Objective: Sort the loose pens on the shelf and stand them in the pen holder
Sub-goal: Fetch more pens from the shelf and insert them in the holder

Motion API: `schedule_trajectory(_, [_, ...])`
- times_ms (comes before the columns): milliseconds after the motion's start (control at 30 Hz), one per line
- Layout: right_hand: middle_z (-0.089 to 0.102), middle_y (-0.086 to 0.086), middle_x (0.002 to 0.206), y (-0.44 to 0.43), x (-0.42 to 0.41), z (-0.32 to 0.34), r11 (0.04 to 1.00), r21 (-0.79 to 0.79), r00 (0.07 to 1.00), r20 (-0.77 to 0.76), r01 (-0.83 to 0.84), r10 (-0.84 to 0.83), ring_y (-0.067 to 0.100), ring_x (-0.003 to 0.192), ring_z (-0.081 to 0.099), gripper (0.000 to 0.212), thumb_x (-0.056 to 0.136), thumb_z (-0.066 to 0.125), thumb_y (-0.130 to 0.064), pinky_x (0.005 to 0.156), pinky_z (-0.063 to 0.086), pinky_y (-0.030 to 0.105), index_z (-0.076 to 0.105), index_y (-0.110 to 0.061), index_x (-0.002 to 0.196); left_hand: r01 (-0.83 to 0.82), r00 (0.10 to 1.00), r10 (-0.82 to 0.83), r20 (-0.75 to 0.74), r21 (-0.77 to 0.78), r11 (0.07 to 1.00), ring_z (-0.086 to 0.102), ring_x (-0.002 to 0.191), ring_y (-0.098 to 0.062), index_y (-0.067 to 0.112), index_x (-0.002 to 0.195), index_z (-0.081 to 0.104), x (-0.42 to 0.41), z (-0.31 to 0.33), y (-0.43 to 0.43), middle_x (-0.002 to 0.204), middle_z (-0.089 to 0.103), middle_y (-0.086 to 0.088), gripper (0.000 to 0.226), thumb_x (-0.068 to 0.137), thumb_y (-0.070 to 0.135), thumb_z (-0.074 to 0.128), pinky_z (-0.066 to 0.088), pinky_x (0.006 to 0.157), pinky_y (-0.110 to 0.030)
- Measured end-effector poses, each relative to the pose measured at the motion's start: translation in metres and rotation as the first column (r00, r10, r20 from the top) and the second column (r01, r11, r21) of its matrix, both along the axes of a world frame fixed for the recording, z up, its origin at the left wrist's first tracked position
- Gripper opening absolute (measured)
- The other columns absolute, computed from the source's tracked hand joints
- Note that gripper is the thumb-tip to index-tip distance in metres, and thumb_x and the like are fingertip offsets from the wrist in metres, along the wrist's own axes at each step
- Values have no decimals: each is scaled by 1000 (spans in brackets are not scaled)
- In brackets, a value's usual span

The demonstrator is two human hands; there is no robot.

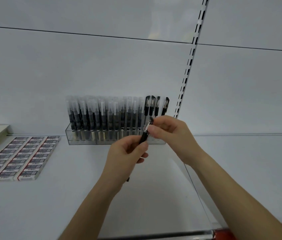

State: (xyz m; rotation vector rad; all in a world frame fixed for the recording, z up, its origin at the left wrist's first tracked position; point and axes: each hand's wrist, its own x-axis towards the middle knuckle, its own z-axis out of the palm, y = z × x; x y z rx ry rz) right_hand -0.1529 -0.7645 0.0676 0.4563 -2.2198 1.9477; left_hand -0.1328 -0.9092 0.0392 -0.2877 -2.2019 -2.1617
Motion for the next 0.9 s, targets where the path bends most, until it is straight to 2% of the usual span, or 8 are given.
schedule_trajectory(100, [70,-2,77,8,-10,6,994,-68,997,20,81,-79,9,71,66,6,85,61,-9,72,56,24,63,-15,87,-57,994,19,-107,-359,932,61,89,-7,29,101,61,0,-7,-7,93,65,7,15,89,20,56,46,74,-14])
schedule_trajectory(200, [69,-2,73,19,-27,21,944,-144,949,-61,297,-308,11,67,67,8,87,61,-11,72,57,27,61,-19,86,-105,988,-27,-154,-780,617,38,128,-9,24,138,37,3,-26,-24,136,44,9,46,94,36,45,28,101,-17])
schedule_trajectory(267, [68,0,74,23,-40,28,908,-139,901,-134,395,-412,11,67,67,9,88,60,-11,72,56,27,60,-21,86,-64,995,-40,-90,-900,430,19,141,-15,24,142,29,4,-37,-32,152,26,3,51,95,41,38,15,114,-31])
schedule_trajectory(333, [67,-1,76,21,-53,29,898,-66,877,-193,436,-440,11,70,67,6,88,59,-13,75,56,31,61,-18,90,-14,999,-38,-28,-942,335,10,144,-19,25,140,32,6,-46,-37,155,19,0,49,95,43,35,11,116,-41])
schedule_trajectory(433, [67,2,77,11,-67,25,883,83,868,-245,462,-432,22,81,68,8,88,57,-14,82,55,41,62,-16,94,-20,999,-35,-33,-950,313,9,144,-20,25,137,36,7,-53,-38,154,19,1,46,95,45,33,11,116,-42])
schedule_trajectory(600, [69,7,76,2,-74,24,858,164,853,-298,488,-428,12,72,67,9,89,56,-14,79,55,33,65,-12,92,-52,997,-30,-64,-950,309,8,144,-18,27,137,34,6,-56,-39,155,18,2,46,95,46,31,9,116,-41])
schedule_trajectory(733, [69,10,77,-2,-73,31,806,267,825,-385,528,-412,24,79,67,17,90,54,-17,78,48,27,66,-6,91,-62,997,-30,-75,-946,317,10,144,-19,26,136,36,6,-56,-39,154,20,2,46,95,45,31,11,116,-42])
schedule_trajectory(900, [70,12,82,-5,-76,32,776,353,836,-393,522,-384,27,81,68,20,91,52,-18,79,51,32,66,-5,95,-59,996,-45,-77,-949,311,7,144,-19,27,138,33,7,-56,-40,155,18,3,46,96,46,28,9,116,-42])
